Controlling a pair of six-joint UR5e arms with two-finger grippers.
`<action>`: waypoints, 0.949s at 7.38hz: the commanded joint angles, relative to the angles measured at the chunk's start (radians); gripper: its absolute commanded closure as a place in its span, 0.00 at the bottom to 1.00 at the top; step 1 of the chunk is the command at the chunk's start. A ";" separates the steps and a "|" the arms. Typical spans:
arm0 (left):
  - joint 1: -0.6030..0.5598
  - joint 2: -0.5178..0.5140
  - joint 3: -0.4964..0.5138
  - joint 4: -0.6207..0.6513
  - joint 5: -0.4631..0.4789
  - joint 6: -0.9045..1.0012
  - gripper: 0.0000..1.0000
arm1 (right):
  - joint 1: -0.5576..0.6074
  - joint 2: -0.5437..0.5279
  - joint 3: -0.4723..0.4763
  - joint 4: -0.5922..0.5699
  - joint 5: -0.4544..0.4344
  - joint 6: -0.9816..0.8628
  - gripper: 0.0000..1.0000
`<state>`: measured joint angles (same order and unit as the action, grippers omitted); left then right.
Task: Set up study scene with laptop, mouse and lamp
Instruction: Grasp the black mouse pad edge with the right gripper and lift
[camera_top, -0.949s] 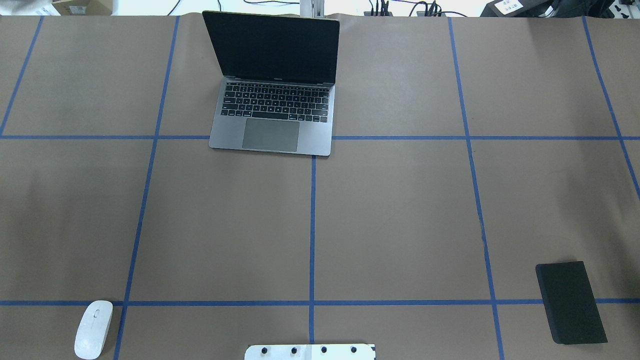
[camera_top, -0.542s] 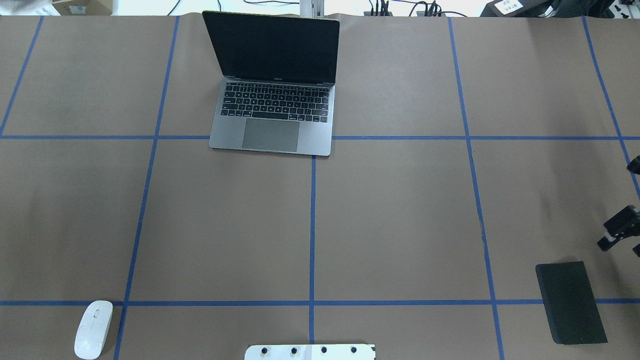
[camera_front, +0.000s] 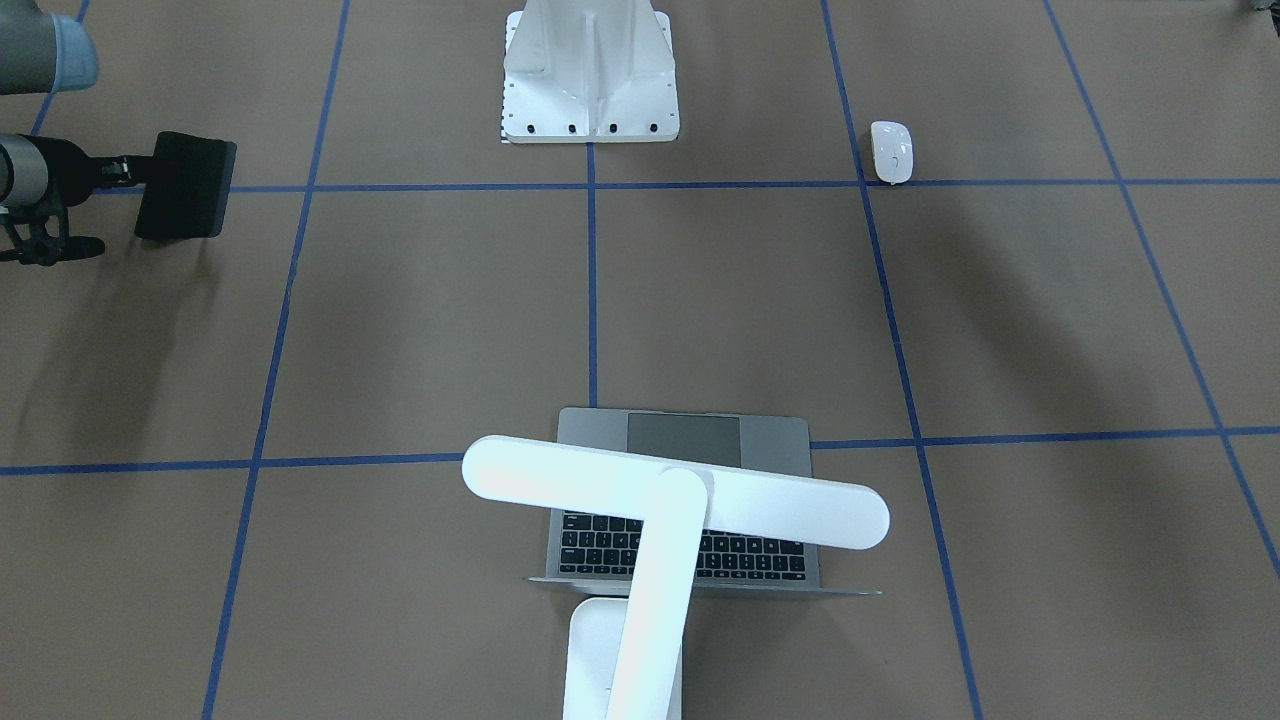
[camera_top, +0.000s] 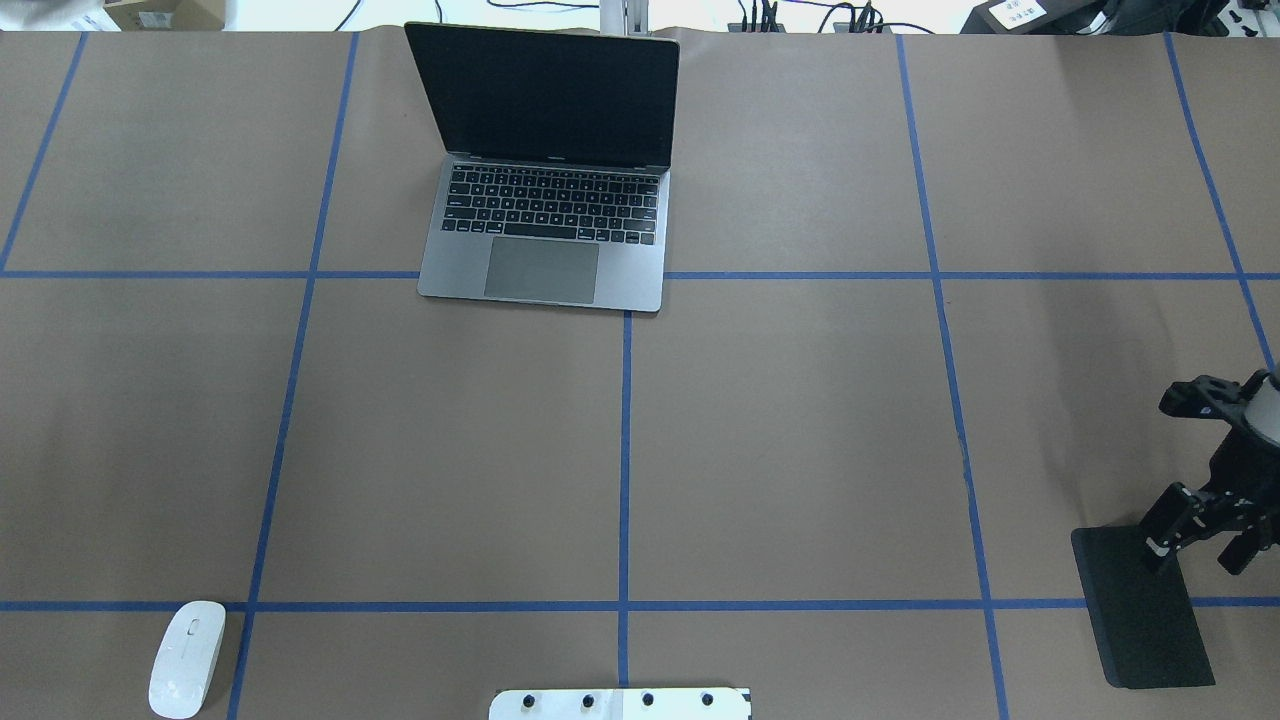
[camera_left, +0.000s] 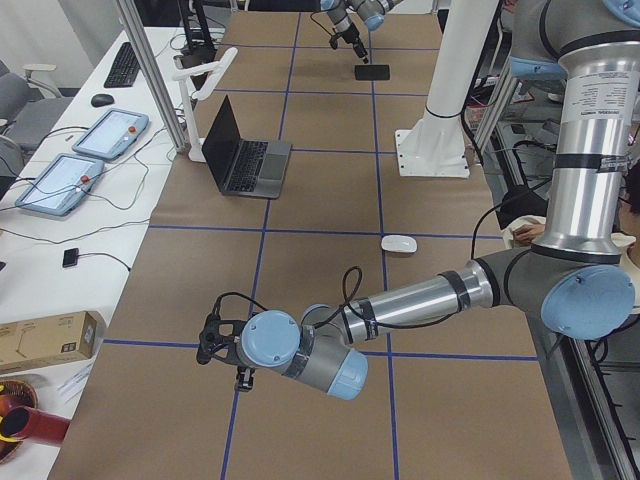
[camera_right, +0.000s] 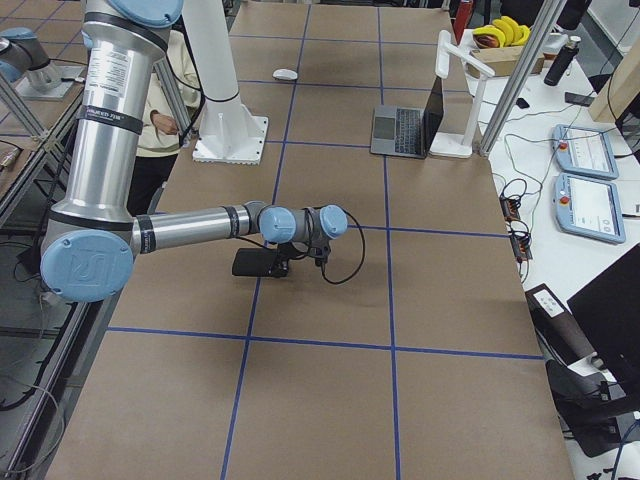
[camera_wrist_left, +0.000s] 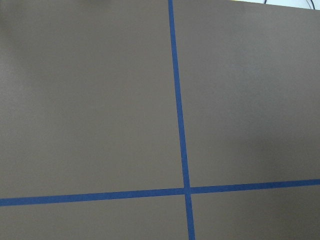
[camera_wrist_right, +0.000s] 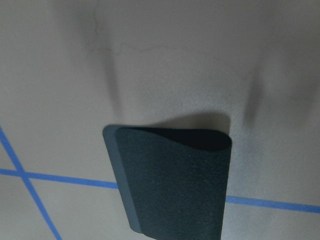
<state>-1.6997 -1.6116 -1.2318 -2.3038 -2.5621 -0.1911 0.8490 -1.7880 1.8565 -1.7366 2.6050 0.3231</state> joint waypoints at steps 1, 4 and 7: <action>-0.009 0.004 0.002 0.003 -0.021 0.030 0.00 | -0.079 -0.001 0.001 0.000 -0.080 0.043 0.00; -0.020 0.004 0.003 0.003 -0.029 0.038 0.00 | -0.134 0.006 0.004 0.002 -0.108 0.117 0.04; -0.026 0.009 0.002 0.003 -0.032 0.042 0.00 | -0.139 0.001 0.004 0.000 -0.128 0.120 0.94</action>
<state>-1.7236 -1.6053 -1.2300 -2.3009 -2.5935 -0.1515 0.7114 -1.7859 1.8607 -1.7359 2.4835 0.4419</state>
